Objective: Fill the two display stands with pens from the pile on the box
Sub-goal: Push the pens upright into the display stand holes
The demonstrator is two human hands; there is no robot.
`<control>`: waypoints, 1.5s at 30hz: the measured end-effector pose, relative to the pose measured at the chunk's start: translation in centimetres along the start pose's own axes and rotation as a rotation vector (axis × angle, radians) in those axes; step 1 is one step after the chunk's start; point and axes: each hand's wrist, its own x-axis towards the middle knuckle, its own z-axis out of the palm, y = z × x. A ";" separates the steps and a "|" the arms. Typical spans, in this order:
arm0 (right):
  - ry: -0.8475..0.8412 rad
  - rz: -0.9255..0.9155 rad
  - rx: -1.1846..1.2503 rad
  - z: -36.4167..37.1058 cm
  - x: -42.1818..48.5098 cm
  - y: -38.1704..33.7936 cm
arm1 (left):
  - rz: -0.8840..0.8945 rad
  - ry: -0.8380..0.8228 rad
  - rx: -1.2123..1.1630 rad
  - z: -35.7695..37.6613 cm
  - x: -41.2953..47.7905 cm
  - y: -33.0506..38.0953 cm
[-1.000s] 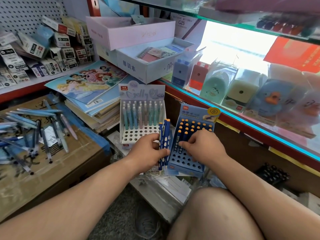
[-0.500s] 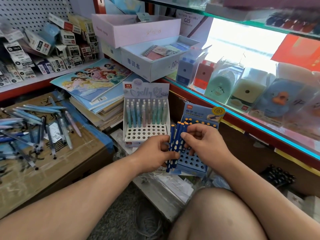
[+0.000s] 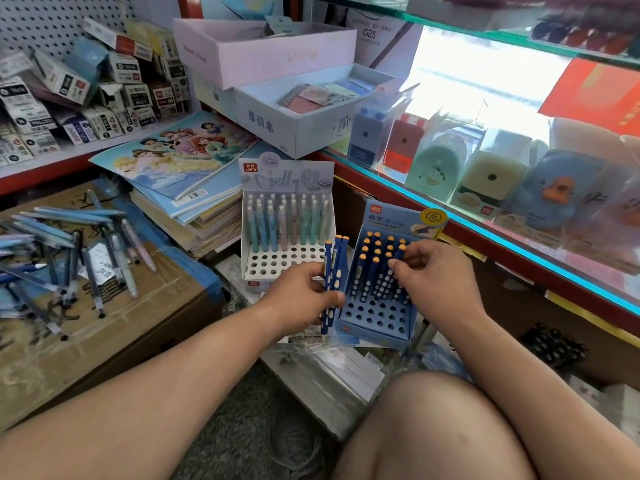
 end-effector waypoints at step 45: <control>0.103 0.001 0.146 -0.6 -0.7 -0.3 | 0.094 -0.034 0.090 0.5 -0.4 0.6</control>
